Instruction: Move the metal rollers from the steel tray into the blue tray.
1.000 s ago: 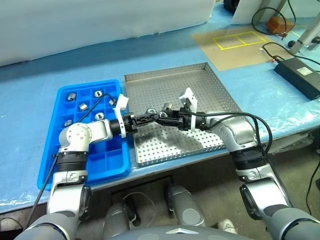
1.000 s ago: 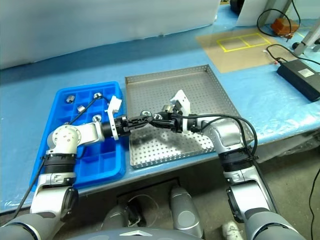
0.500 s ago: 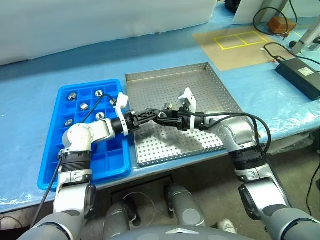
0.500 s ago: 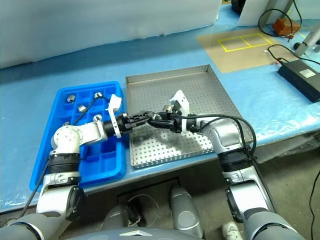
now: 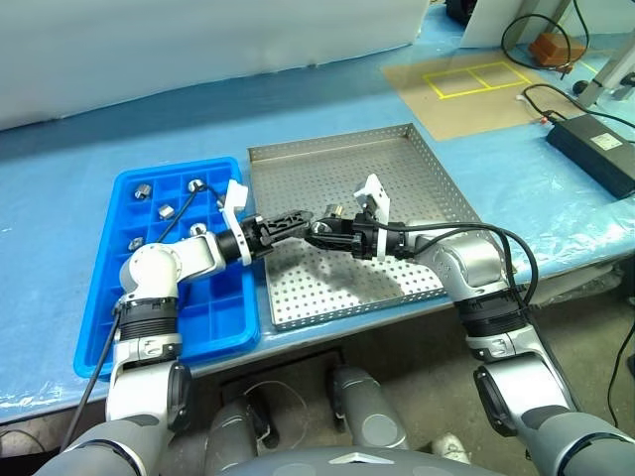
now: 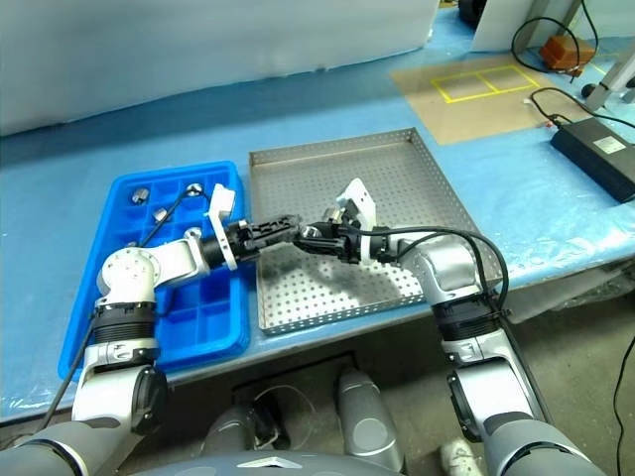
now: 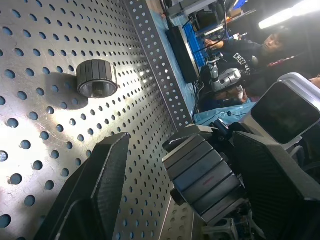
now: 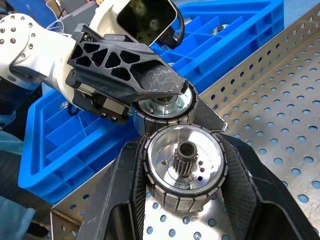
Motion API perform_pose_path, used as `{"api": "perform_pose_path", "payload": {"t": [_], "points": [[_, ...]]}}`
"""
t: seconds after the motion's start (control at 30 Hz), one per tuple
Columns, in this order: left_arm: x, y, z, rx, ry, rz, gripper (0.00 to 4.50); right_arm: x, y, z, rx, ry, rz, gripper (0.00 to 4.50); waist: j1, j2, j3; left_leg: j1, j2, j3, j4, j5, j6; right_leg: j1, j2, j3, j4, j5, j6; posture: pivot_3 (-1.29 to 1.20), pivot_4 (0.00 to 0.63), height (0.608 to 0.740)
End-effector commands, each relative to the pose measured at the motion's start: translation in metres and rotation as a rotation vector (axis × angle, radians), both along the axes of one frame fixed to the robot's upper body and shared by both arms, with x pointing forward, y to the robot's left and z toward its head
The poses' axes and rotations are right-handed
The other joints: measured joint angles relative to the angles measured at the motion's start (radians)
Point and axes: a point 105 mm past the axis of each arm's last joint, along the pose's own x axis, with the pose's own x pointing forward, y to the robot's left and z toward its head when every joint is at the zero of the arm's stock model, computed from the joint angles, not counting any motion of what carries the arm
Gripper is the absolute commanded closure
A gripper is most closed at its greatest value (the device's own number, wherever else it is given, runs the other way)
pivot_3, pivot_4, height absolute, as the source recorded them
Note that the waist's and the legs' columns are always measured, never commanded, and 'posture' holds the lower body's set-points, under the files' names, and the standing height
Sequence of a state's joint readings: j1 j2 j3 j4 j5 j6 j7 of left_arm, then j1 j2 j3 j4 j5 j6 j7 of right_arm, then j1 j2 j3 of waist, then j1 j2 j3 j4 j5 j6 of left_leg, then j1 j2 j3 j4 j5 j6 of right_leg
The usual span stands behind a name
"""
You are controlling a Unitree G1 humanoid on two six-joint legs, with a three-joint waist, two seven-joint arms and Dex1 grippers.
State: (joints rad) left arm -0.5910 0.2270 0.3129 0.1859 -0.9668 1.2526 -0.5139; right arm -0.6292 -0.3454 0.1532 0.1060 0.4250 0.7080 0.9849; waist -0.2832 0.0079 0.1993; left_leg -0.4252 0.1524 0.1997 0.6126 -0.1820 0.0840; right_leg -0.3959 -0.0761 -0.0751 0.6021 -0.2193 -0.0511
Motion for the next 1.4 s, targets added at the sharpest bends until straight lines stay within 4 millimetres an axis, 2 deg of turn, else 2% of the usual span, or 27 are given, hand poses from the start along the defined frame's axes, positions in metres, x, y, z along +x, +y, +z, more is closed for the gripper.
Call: {"api": "perform_pose_path", "payload": {"t": [0.03,0.1,0.2,0.33,0.57,0.77,0.87,0.93,1.0,1.07,1.13,1.23,1.4], "points": [[-0.002,-0.005,0.006,0.004,-0.027,-0.021,1.03,-0.004,0.006,0.011,0.023,-0.046,0.033,2.86,0.000,0.000,0.000,0.000,0.000,0.000,0.000,0.000,0.000,0.000,0.000,0.000,0.000,0.000,0.000,-0.66,0.150,0.740],[-0.002,-0.005,0.004,0.013,-0.024,-0.023,1.03,-0.004,0.006,0.011,0.023,-0.046,0.032,2.86,0.000,0.000,0.000,0.000,0.000,0.000,0.000,0.000,0.000,0.000,0.000,0.000,0.000,0.000,0.000,-0.67,0.150,0.740],[0.001,-0.003,-0.001,0.031,-0.010,-0.005,1.57,-0.004,0.005,0.010,0.022,-0.046,0.031,2.86,0.000,0.000,0.000,0.000,0.000,0.000,0.000,0.000,0.000,0.000,0.000,0.000,0.000,0.000,0.000,-0.67,0.150,0.740],[0.003,-0.002,-0.002,0.040,-0.004,0.007,2.82,-0.004,0.005,0.010,0.020,-0.046,0.027,2.86,0.000,0.000,0.000,0.000,0.000,0.000,0.000,0.000,0.000,0.000,0.000,0.000,0.000,0.000,0.000,-0.67,0.150,0.740],[0.009,0.003,0.003,0.018,-0.015,0.043,2.82,-0.003,0.006,0.009,0.019,-0.045,0.026,2.86,-0.001,0.000,0.000,0.000,0.000,0.000,0.000,0.000,0.000,-0.001,0.000,0.000,0.000,0.000,0.000,-0.67,0.150,0.740],[0.012,0.011,0.039,-0.082,-0.120,0.067,2.86,-0.003,0.005,0.009,0.017,-0.047,0.026,2.86,0.000,0.000,0.000,-0.001,0.000,0.000,0.000,0.000,0.000,-0.001,0.000,0.000,0.000,0.000,0.000,-0.66,0.150,0.740],[0.009,0.013,0.048,-0.066,-0.167,0.063,2.86,-0.002,0.005,0.009,0.017,-0.048,0.025,2.86,0.000,0.000,0.000,-0.001,0.000,0.000,0.000,0.000,0.000,-0.002,0.000,0.000,0.000,0.000,0.000,-0.66,0.150,0.740],[0.012,0.023,0.056,-0.060,-0.203,0.095,2.86,-0.002,0.005,0.009,0.017,-0.046,0.026,2.86,-0.001,0.000,0.000,-0.001,0.000,0.000,0.000,0.000,0.000,-0.002,0.000,0.000,0.000,0.000,0.000,-0.66,0.150,0.740],[0.013,0.031,0.067,-0.020,-0.316,0.156,2.86,-0.002,0.007,0.012,0.045,-0.012,0.021,2.86,0.000,0.000,0.001,-0.002,0.000,0.000,-0.001,0.000,0.000,-0.002,0.000,0.000,0.000,0.000,0.000,-0.66,0.150,0.740],[0.013,0.035,0.075,0.046,-0.482,0.239,2.86,-0.001,0.010,0.024,0.117,0.038,0.025,2.86,-0.001,0.000,0.002,-0.003,0.000,0.000,-0.001,0.000,0.000,-0.004,0.000,0.000,0.000,0.000,0.000,-0.66,0.150,0.740],[0.006,0.030,0.074,0.124,-0.607,0.252,2.86,0.000,0.011,0.033,0.148,0.045,0.031,2.86,-0.001,0.000,0.002,-0.004,0.000,0.000,-0.001,0.000,0.001,-0.004,0.000,0.000,-0.001,0.000,0.000,-0.66,0.150,0.740],[-0.006,0.020,0.068,0.144,-0.626,0.172,2.86,0.003,0.011,0.032,0.156,0.095,0.017,2.86,-0.001,0.000,0.002,-0.003,0.001,0.000,-0.002,0.000,0.001,-0.004,0.000,0.000,-0.001,0.000,0.000,-0.65,0.150,0.740],[0.000,0.029,0.072,0.150,-0.664,0.232,2.86,-0.002,0.009,0.037,0.202,0.185,0.055,2.86,0.008,0.000,0.002,-0.004,0.000,0.000,-0.002,0.001,0.000,-0.004,0.000,0.000,0.000,0.000,0.000,-0.64,0.150,0.740]]}}
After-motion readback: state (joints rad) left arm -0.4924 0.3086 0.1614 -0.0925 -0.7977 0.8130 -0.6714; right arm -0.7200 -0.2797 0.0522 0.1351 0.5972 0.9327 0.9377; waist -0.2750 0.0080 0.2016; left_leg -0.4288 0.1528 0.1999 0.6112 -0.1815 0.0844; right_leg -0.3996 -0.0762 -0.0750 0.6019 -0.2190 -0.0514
